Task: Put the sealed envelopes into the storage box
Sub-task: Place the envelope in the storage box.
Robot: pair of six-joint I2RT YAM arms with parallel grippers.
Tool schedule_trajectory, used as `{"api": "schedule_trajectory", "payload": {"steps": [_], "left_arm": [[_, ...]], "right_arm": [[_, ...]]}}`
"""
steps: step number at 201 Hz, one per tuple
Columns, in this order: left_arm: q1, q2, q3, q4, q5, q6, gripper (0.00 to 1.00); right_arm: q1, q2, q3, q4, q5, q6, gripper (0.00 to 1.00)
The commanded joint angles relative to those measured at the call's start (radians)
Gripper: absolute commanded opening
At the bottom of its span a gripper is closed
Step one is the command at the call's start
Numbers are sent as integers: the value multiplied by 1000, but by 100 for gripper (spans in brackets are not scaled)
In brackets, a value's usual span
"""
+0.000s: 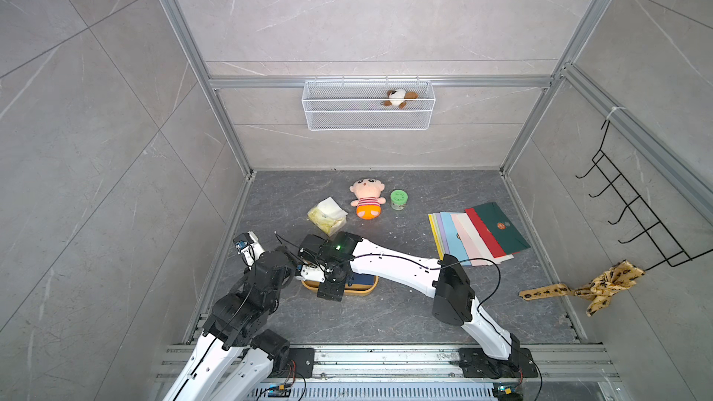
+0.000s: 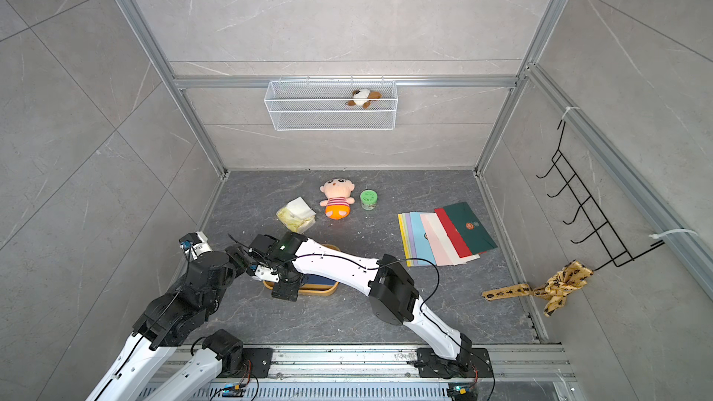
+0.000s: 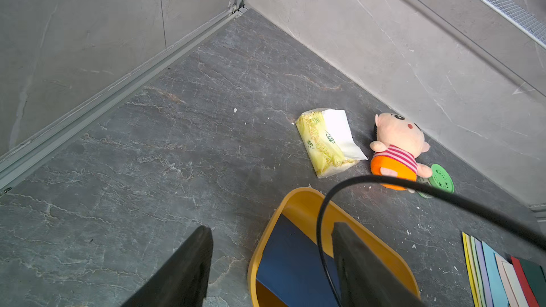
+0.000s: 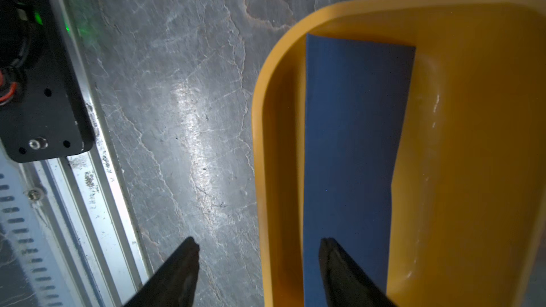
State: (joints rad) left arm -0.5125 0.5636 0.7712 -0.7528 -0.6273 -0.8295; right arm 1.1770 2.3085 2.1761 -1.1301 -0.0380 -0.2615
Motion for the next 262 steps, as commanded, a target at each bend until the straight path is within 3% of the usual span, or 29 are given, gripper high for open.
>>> {"api": "schedule_trajectory", "payload": {"steps": [1, 16, 46, 105, 135, 234, 262], "left_arm": [[-3, -13, 5, 36, -27, 11, 69], [-3, -17, 3, 20, -58, -11, 69], [-3, 19, 44, -106, -239, -135, 69], [-3, 43, 54, -68, -366, -9, 76], [-1, 50, 29, -6, -325, 53, 76], [3, 67, 19, 15, -276, 78, 78], [1, 38, 7, 66, -155, 158, 77]], "right_arm": [[-8, -57, -24, 71, 46, 19, 67], [-11, -53, -29, 72, 62, 15, 65], [-33, -94, -102, 141, 59, 27, 60], [-48, -129, -186, 164, 27, -3, 60], [-49, -121, -195, 158, 27, -7, 60], [-48, -109, -214, 181, 41, -20, 60], [-73, -138, -223, 210, -16, 16, 59]]}}
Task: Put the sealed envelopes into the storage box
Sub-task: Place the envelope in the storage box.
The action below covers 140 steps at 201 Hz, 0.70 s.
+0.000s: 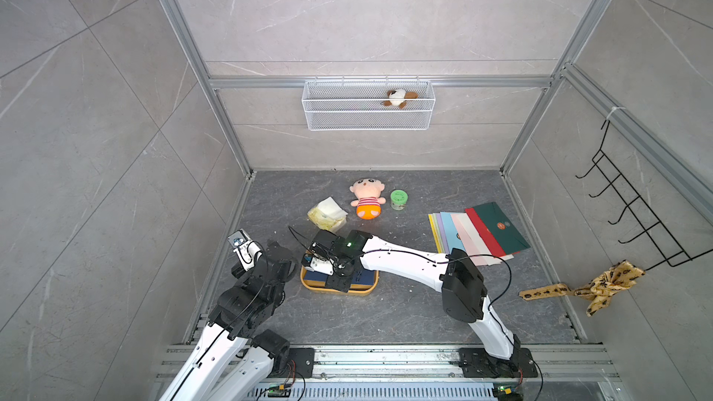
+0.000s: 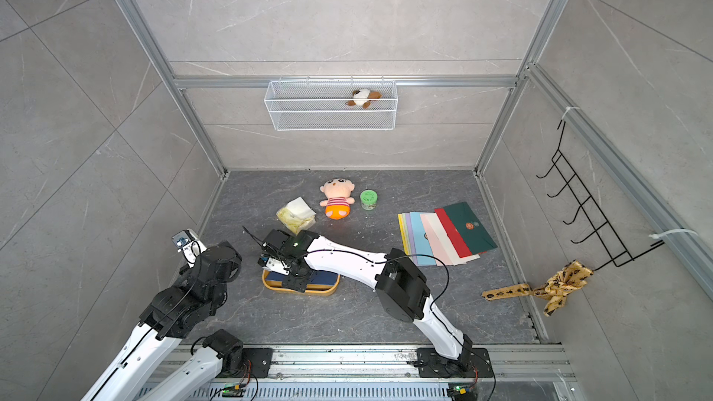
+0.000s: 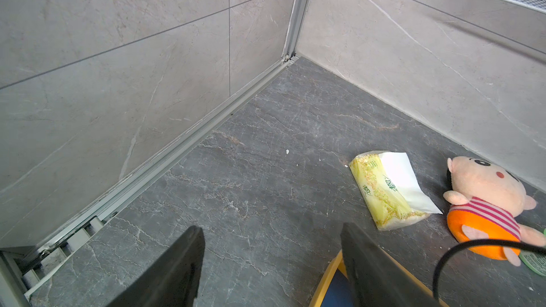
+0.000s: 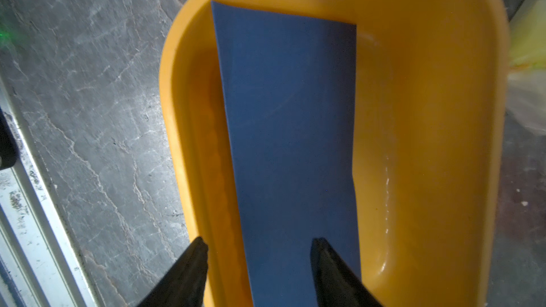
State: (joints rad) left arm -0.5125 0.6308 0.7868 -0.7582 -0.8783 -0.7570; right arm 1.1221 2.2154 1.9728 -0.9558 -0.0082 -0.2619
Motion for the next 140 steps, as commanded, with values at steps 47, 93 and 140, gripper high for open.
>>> {"api": "schedule_trajectory", "payload": {"steps": [47, 93, 140], "left_arm": [[1, -104, 18, 96, 172, 191, 76], [3, -119, 3, 96, 114, 224, 76], [2, -110, -4, 94, 114, 219, 77]], "right_arm": [[-33, -71, -44, 40, -54, 4, 59], [-33, -96, -75, 40, -69, -7, 60], [-21, -60, -56, 34, -72, -10, 60]]}}
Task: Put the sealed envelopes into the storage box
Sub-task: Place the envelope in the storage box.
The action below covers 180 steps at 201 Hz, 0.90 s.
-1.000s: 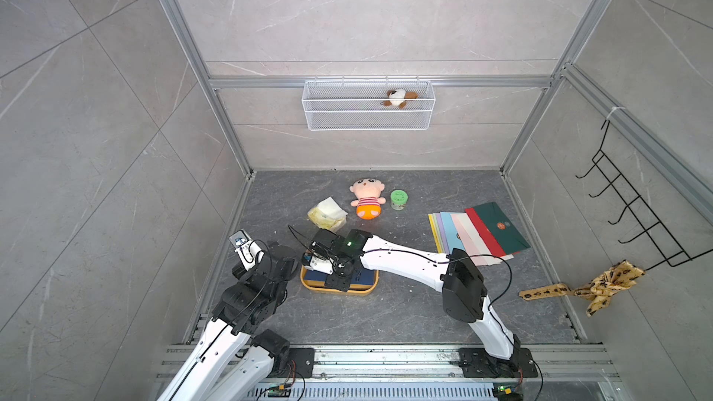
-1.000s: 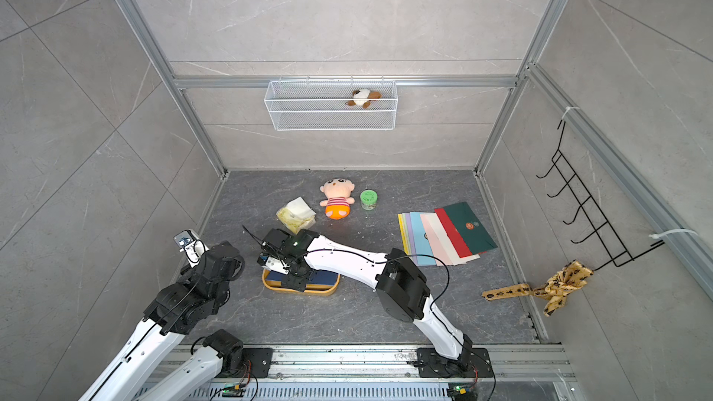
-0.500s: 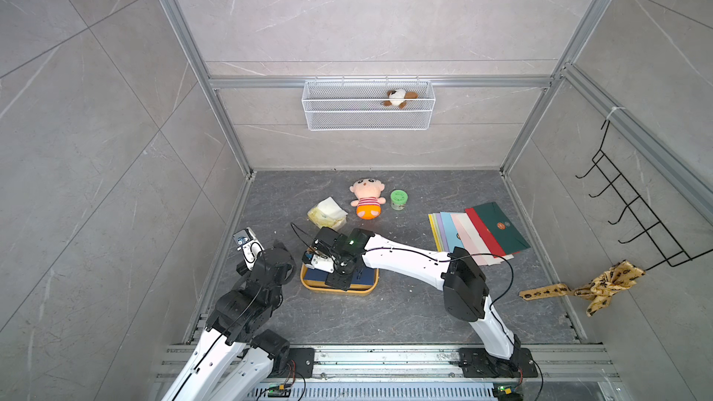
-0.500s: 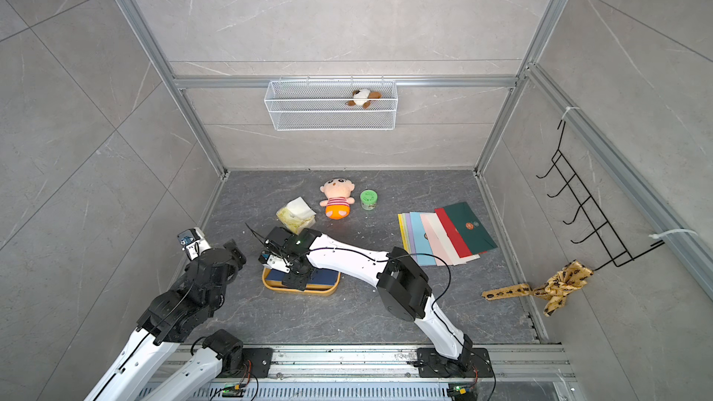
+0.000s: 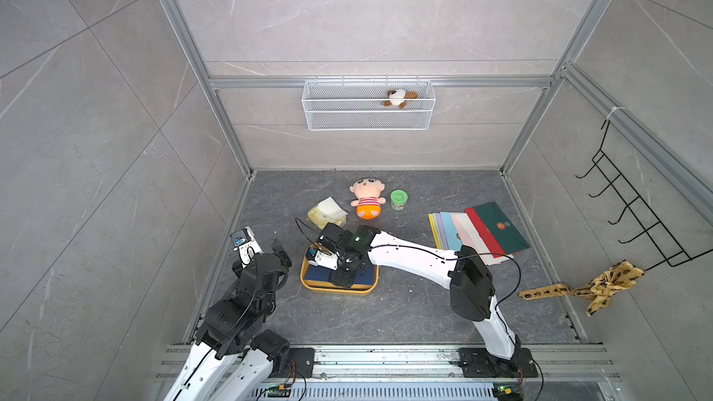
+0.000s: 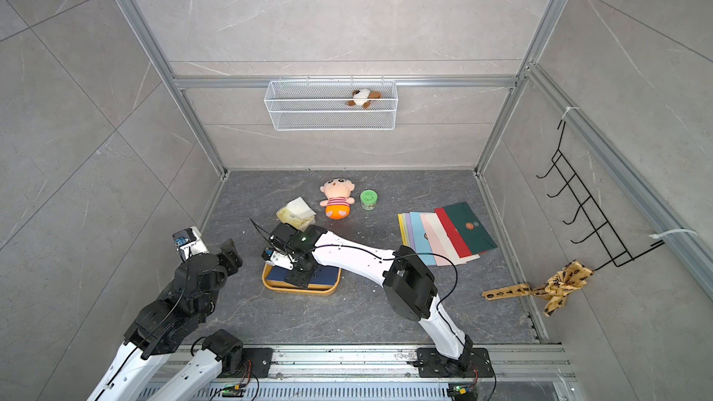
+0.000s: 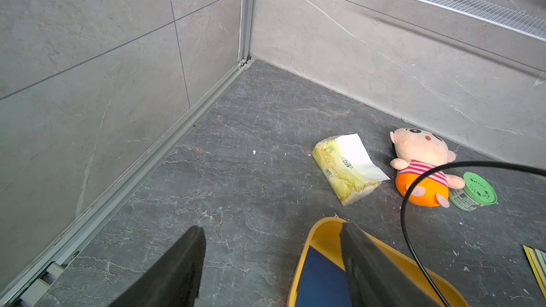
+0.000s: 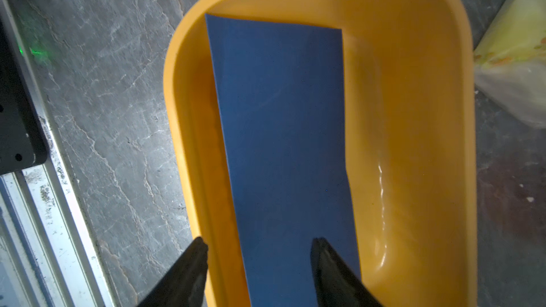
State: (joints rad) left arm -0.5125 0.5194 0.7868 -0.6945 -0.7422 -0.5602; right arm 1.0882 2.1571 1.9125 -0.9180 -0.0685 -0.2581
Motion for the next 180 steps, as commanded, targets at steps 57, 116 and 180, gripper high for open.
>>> {"api": "schedule_trajectory", "payload": {"steps": [57, 116, 180], "left_arm": [[3, 4, -7, 30, -14, 21, 78], [2, 6, -7, 29, -14, 18, 79], [3, 7, -8, 30, -14, 16, 79]], "right_arm": [[17, 67, 65, -36, -4, -9, 59], [17, 120, 128, -79, 26, -11, 55], [18, 138, 158, -92, 100, -8, 52]]}}
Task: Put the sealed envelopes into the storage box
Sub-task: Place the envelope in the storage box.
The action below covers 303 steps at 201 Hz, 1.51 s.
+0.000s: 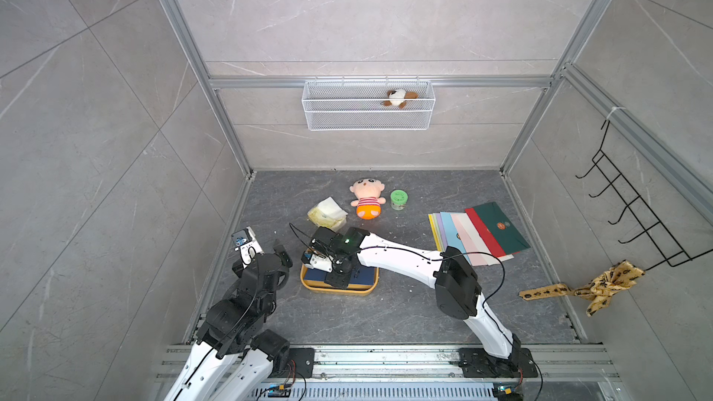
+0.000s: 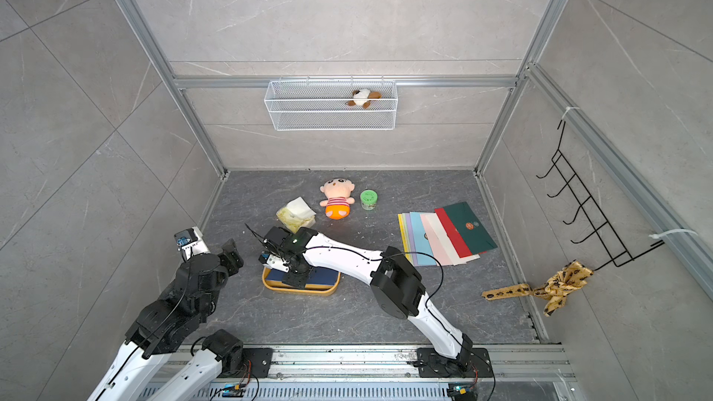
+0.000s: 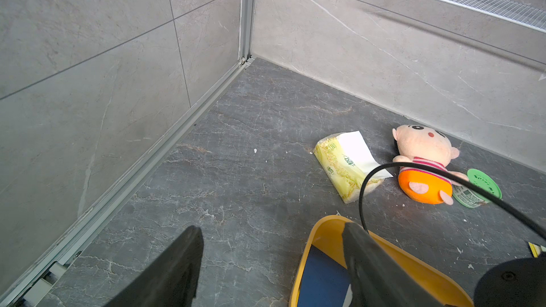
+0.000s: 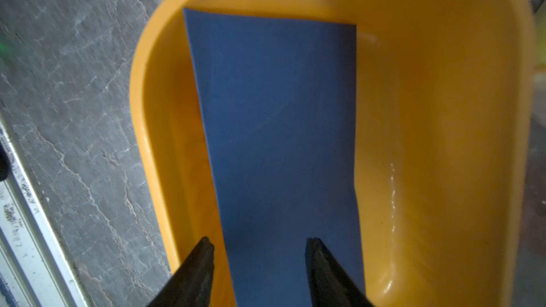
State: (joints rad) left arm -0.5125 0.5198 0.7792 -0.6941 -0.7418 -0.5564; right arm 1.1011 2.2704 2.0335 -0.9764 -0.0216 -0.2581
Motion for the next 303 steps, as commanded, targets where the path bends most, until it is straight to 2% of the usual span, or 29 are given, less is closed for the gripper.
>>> {"api": "schedule_trajectory", "payload": {"steps": [1, 50, 95, 110, 195, 303], "left_arm": [[3, 7, -1, 29, -15, 12, 79], [3, 9, -1, 29, -16, 13, 79], [3, 13, -1, 29, -16, 13, 79], [3, 13, 0, 29, -17, 14, 79], [2, 14, -1, 28, -16, 13, 80], [3, 22, 0, 29, -17, 13, 80]], "right_arm": [[6, 25, 38, -35, 53, -8, 52], [3, 35, 71, -44, 149, -13, 49], [4, 6, 70, -42, -25, -17, 50], [5, 14, 71, -54, -50, -15, 50], [12, 84, 100, -89, 12, -20, 51], [-9, 102, 189, -119, 158, -26, 45]]}}
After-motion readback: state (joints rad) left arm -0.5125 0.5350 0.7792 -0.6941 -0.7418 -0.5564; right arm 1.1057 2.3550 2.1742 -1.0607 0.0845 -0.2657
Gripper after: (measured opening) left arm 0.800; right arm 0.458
